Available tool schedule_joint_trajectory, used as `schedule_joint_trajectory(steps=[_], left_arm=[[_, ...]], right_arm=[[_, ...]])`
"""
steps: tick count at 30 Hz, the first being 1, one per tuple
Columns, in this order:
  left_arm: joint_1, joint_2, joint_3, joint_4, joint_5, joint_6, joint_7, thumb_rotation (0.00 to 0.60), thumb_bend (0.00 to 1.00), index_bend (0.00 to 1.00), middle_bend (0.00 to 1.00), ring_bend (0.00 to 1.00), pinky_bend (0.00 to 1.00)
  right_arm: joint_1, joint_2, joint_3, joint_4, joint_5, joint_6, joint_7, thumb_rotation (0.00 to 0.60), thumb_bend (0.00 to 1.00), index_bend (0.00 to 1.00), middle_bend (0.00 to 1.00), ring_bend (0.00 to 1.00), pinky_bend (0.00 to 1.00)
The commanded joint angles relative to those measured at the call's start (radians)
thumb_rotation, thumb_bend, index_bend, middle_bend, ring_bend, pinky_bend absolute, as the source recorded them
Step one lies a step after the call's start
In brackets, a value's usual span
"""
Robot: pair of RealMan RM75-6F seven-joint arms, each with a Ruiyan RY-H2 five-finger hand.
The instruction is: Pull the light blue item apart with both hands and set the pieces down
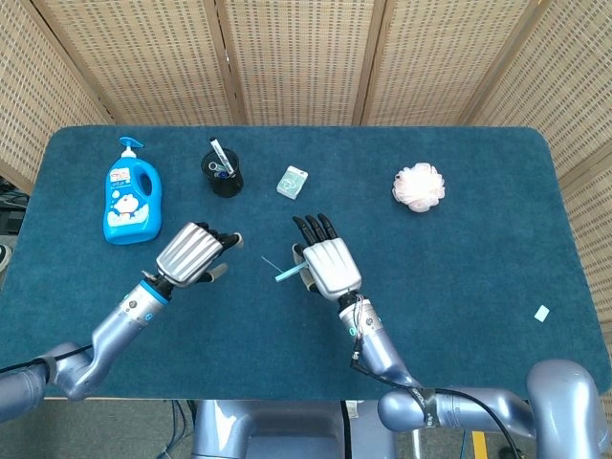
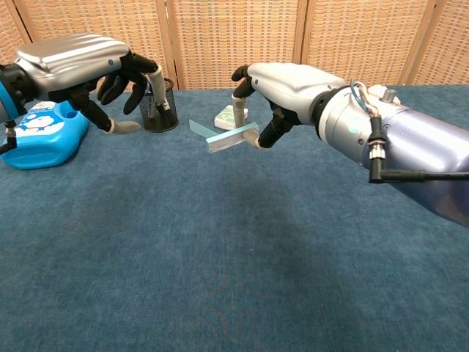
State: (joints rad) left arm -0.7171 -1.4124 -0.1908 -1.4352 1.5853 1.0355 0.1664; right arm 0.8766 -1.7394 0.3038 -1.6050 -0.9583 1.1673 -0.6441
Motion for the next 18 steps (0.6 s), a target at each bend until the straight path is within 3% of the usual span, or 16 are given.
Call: schedule_joint_trajectory(steps=[1, 18], left_arm=[[-0.021, -0.023, -0.009, -0.003, -0.031, -0.023, 0.010, 0.600, 0.31, 0.41, 0.65, 0.71, 0.63], [-0.077, -0.107, -0.004, 0.060, -0.088, -0.043, -0.095, 0.600, 0.34, 0.44, 0.65, 0.71, 0.63]], right_arm=[[0.000, -0.002, 0.002, -0.001, 0.004, 0.003, -0.001, 0.600, 0.57, 0.60, 0.07, 0.00, 0.00], [0.000, -0.033, -0.002, 0.001, 0.015, 0.029, -0.013, 0.600, 0.57, 0.60, 0.07, 0.00, 0.00]])
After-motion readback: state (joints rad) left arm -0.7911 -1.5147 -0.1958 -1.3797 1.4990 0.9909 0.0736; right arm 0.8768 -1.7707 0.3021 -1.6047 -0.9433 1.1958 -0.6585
